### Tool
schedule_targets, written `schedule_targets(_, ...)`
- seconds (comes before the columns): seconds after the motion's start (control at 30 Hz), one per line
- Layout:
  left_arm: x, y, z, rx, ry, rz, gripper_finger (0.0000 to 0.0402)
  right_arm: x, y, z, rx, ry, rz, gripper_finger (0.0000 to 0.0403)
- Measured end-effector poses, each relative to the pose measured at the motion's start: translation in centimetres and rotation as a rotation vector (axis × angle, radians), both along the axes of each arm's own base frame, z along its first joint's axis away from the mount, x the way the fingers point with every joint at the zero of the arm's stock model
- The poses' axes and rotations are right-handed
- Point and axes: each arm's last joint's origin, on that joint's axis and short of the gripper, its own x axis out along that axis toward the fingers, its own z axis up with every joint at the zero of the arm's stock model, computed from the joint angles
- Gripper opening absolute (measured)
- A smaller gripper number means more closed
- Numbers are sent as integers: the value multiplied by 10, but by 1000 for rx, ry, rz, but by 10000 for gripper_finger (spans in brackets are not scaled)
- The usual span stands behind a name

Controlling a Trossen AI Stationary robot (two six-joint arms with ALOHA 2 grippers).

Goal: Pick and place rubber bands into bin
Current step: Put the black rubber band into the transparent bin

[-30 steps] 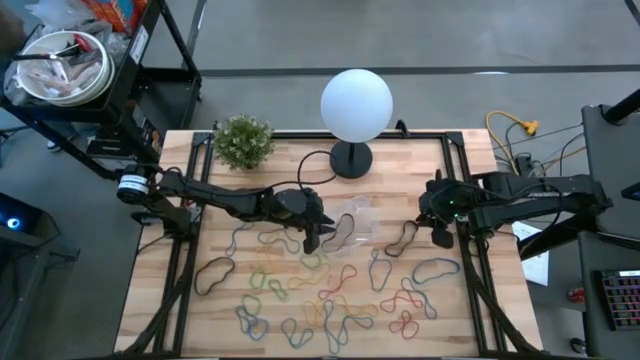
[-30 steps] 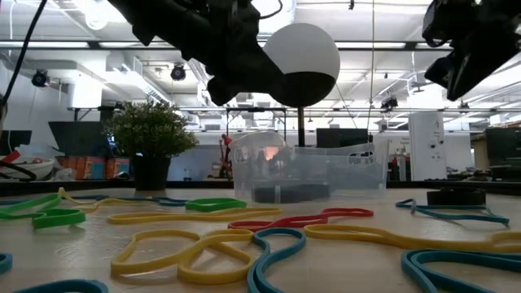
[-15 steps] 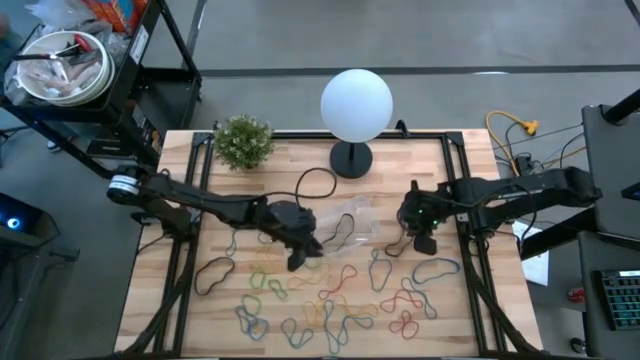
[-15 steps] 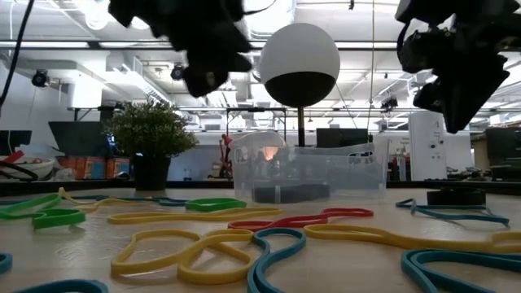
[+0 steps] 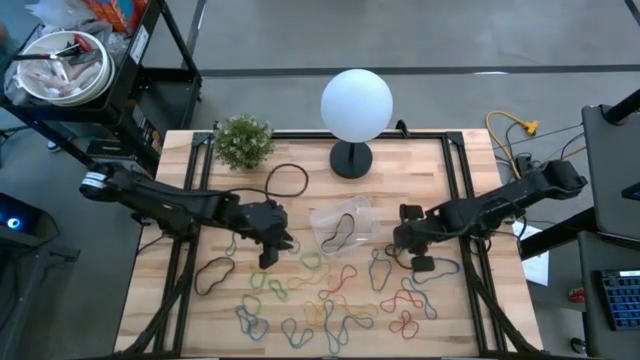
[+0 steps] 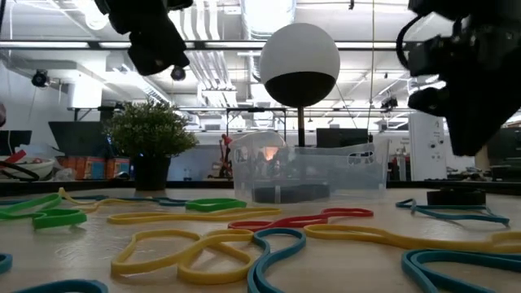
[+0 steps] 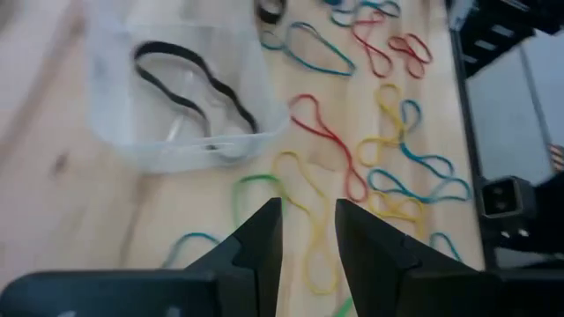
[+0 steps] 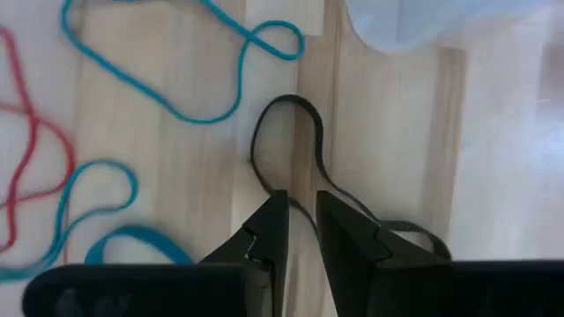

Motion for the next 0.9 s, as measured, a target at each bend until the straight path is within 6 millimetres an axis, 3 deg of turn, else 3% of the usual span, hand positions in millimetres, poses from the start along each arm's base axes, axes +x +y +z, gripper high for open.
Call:
schedule_targets(0.33,-11,3,-5,9,-3,16,91,8,3,-27,-29,141,3,57)
schedule_targets(0.9,-10,3,-8,12,5,17,91,6,1,-35,-110,172,63,57)
